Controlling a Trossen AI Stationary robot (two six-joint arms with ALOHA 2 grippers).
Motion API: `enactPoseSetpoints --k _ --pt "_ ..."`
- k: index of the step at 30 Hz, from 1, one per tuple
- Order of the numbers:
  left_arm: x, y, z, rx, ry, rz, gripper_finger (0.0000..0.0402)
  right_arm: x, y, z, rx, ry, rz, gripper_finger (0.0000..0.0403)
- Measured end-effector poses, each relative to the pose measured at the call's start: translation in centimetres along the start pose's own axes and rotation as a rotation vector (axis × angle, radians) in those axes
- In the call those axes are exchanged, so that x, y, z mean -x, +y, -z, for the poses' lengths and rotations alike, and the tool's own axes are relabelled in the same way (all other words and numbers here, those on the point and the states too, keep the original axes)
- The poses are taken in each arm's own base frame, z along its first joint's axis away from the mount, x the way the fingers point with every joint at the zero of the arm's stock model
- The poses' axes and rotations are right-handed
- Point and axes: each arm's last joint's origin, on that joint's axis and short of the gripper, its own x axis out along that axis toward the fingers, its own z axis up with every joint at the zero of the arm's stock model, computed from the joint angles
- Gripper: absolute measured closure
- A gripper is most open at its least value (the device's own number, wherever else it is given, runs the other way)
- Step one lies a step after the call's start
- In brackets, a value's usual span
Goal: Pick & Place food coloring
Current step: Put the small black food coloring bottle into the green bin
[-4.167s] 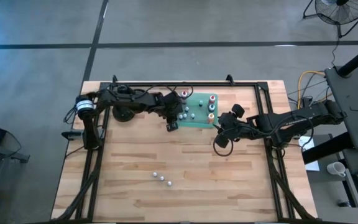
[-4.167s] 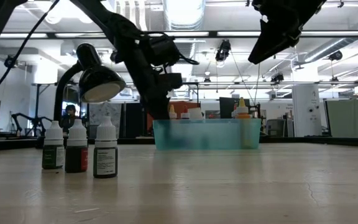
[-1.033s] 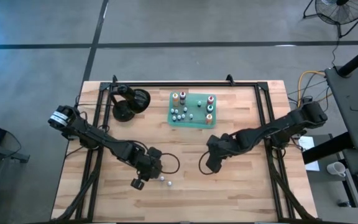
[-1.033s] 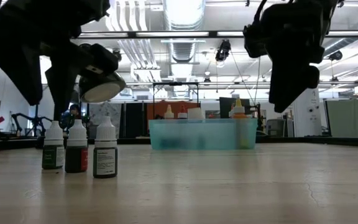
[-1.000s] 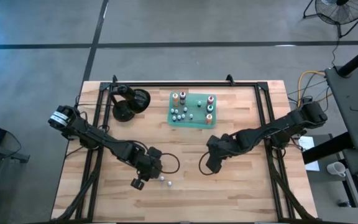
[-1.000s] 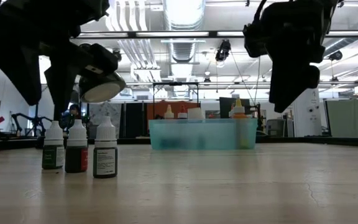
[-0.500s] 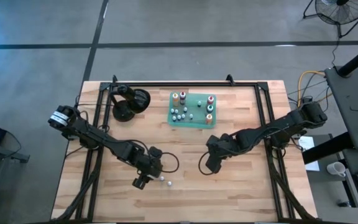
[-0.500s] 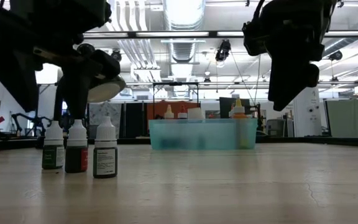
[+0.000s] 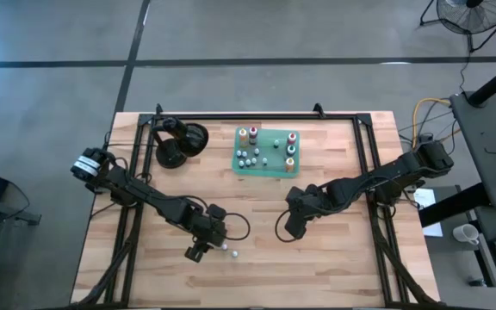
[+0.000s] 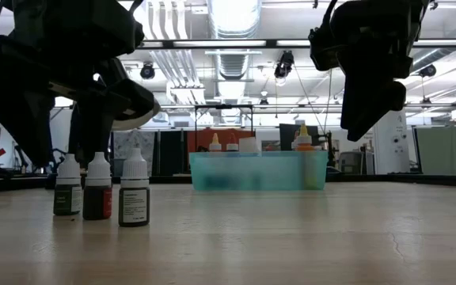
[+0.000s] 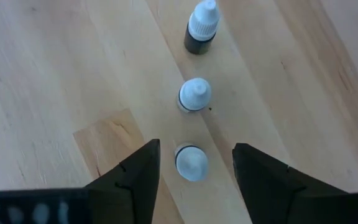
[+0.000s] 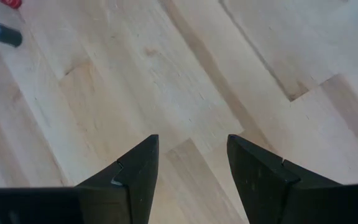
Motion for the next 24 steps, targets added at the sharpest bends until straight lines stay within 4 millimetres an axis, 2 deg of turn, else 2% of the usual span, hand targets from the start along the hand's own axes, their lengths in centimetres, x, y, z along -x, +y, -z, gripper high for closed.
enactPoseSetpoints --k 12,24 --pt "-0.74 0.12 0.67 0.003 -0.028 -0.001 0.0287 -0.02 -0.16 -0.08 -0.002 -0.025 0.027 0.022" --pt "-0.92 0.28 0.84 0.009 -0.039 -0.028 0.0319 0.08 -0.07 -0.09 -0.007 -0.022 0.025 0.022"
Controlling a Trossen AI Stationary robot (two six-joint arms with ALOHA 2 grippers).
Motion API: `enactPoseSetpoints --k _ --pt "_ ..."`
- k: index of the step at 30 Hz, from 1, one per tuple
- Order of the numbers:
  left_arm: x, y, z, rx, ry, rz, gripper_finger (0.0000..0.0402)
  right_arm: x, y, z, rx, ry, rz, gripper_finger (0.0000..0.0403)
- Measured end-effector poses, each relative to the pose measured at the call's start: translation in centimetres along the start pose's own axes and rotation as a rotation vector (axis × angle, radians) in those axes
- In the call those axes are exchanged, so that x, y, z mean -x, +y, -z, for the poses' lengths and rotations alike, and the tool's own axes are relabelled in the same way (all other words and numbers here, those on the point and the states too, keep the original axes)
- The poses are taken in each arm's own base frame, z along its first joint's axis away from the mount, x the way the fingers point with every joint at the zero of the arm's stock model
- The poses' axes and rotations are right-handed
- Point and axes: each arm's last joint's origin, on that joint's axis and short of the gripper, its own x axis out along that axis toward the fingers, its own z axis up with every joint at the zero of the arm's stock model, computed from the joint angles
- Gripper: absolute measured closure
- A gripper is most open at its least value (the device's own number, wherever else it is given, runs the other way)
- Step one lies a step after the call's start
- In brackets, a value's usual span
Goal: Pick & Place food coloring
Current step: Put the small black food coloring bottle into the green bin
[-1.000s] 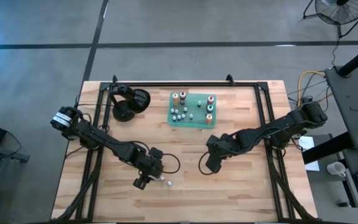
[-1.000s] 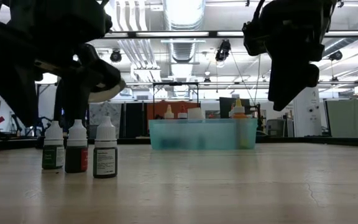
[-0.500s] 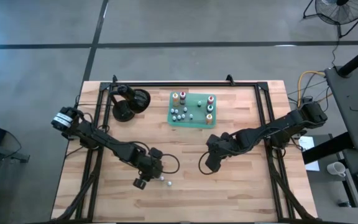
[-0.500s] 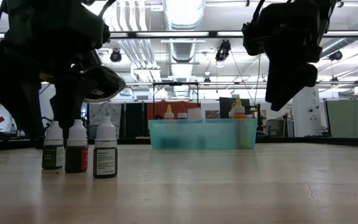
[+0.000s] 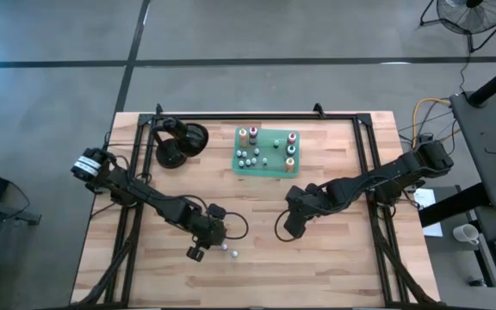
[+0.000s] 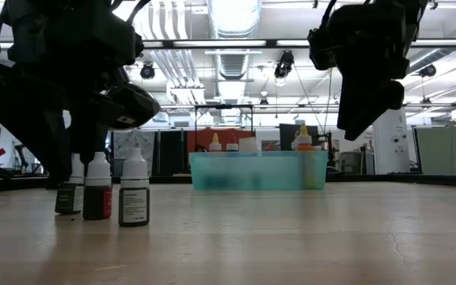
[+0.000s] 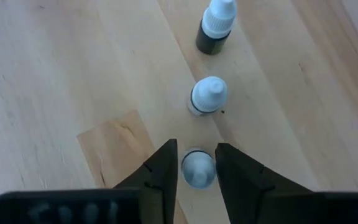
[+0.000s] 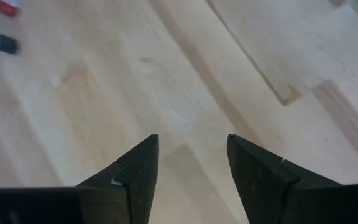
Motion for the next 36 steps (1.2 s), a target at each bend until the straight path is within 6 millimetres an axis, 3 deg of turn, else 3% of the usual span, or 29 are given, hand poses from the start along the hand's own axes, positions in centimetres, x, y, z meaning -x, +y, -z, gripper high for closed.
enactPoseSetpoints --k 10,17,23,29,36 --pt "0.0 0.0 0.0 0.0 -0.003 -0.008 0.0365 3.2 2.5 -0.5 0.098 -0.008 -0.015 0.0232" --pt "0.0 0.0 0.1 0.027 0.0 -0.009 0.0365 8.9 5.2 -0.5 0.165 -0.101 0.029 0.0248" --pt "1.1 0.2 0.3 0.039 0.012 -0.084 0.0366 12.2 5.6 0.9 0.087 -0.109 0.129 0.0262" --pt "3.3 0.4 0.0 0.099 -0.048 -0.143 0.0366 13.1 6.4 2.8 -0.011 -0.088 0.097 0.0272" --pt "7.0 1.6 -1.0 0.243 -0.169 -0.225 0.0367 12.5 6.9 5.9 -0.188 0.016 0.067 0.0274"
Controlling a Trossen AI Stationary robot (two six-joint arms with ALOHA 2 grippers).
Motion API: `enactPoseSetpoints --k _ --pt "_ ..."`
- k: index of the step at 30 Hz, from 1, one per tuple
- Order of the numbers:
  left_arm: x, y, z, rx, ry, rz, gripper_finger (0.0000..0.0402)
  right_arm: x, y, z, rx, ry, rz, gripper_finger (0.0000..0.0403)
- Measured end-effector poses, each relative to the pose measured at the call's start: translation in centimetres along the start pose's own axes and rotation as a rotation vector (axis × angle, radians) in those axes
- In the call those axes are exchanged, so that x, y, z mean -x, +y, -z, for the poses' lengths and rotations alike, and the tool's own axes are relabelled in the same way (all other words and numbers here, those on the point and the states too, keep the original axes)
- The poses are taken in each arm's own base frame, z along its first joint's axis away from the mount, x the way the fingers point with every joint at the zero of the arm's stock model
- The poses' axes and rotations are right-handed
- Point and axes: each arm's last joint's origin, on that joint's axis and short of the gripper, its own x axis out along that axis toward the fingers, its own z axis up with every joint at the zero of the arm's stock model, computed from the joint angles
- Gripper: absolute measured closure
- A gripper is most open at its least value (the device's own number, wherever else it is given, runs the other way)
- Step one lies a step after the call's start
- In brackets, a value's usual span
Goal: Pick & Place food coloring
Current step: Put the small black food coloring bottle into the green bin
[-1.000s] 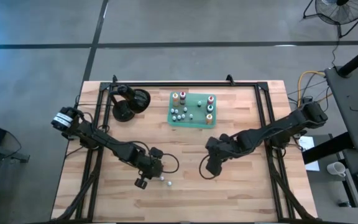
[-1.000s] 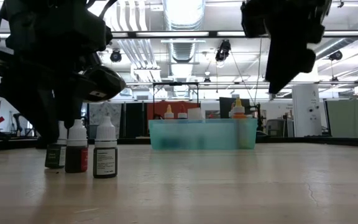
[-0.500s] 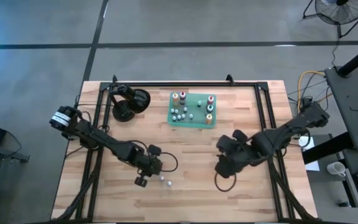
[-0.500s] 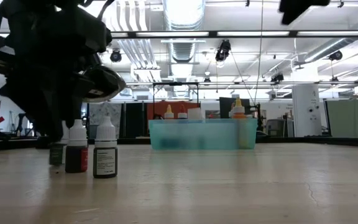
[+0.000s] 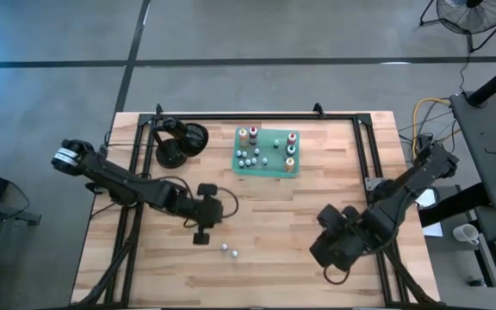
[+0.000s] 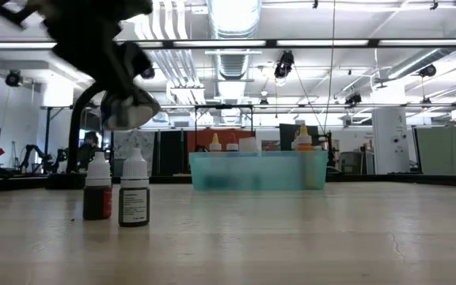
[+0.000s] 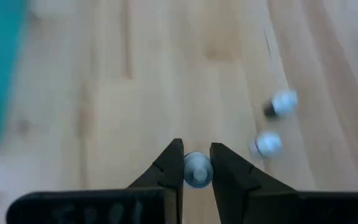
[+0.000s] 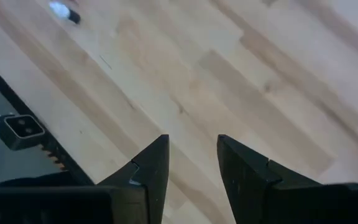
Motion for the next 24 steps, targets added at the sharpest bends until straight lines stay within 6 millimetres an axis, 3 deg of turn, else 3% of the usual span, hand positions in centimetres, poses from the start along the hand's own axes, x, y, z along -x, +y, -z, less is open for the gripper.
enactPoseSetpoints --k 6,12,17,24 --pt "1.4 3.4 -3.2 0.123 -0.11 -0.108 0.0367 -1.6 -0.5 2.8 -0.111 0.027 0.01 0.0271" --pt "1.4 10.5 -7.3 0.239 -0.187 -0.195 0.0367 -2.5 -0.6 4.4 -0.145 0.039 -0.018 0.0278" --pt "1.3 15.2 -9.9 0.284 -0.201 -0.226 0.0367 -2.7 -1.1 4.5 -0.12 -0.02 0.013 0.0279" --pt "-1.2 19.1 -13.1 0.238 -0.13 -0.233 0.0367 -2.6 -3.6 3.2 -0.092 -0.274 0.162 0.0284"
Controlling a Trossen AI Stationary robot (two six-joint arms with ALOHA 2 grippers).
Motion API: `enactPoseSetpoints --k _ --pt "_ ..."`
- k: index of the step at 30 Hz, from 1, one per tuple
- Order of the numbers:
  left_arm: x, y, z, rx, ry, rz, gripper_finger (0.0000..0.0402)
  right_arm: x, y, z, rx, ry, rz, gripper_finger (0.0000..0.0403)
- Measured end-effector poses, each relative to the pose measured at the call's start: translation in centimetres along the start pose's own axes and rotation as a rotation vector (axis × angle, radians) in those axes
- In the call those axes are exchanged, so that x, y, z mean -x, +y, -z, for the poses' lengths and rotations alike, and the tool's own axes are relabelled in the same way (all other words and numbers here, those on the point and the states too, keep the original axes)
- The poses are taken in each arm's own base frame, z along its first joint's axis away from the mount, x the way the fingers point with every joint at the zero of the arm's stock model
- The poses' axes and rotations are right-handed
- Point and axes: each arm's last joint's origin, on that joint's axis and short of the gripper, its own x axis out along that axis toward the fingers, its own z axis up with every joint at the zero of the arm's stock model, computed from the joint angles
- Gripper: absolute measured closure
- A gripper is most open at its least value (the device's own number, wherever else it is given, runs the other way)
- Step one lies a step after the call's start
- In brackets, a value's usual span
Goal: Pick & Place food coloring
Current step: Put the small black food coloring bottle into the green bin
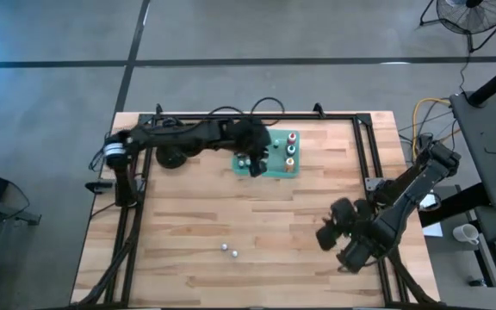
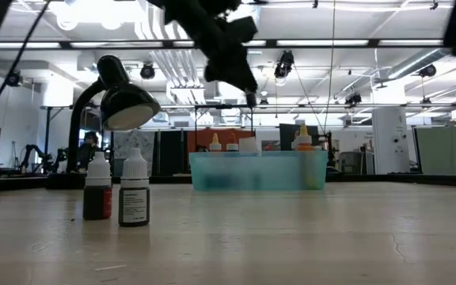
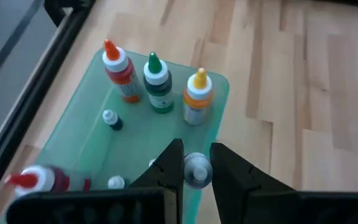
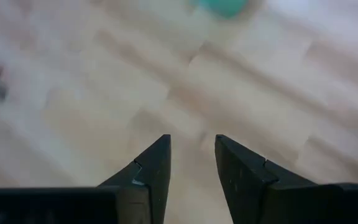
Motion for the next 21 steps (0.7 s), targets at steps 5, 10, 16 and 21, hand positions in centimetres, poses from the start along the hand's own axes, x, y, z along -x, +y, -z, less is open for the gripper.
enactPoseSetpoints --k 5,10,16,21 --pt "-4.0 1.0 -0.9 0.001 0.063 -0.008 0.0367 -0.8 -2.8 -1.4 -0.071 -0.128 0.008 0.0301" --pt "-6.8 1.5 -0.8 -0.005 0.131 0.023 0.0367 -1.8 -5.9 -2.3 -0.108 -0.155 0.016 0.031" --pt "-9.0 1.9 0.1 -0.096 0.192 0.036 0.0367 -2.7 -8.2 -3.2 -0.165 -0.161 0.019 0.0303" --pt "-9.9 2.3 0.3 -0.115 0.189 0.034 0.0367 -3.7 -8.5 -4.0 -0.198 -0.222 0.019 0.0299"
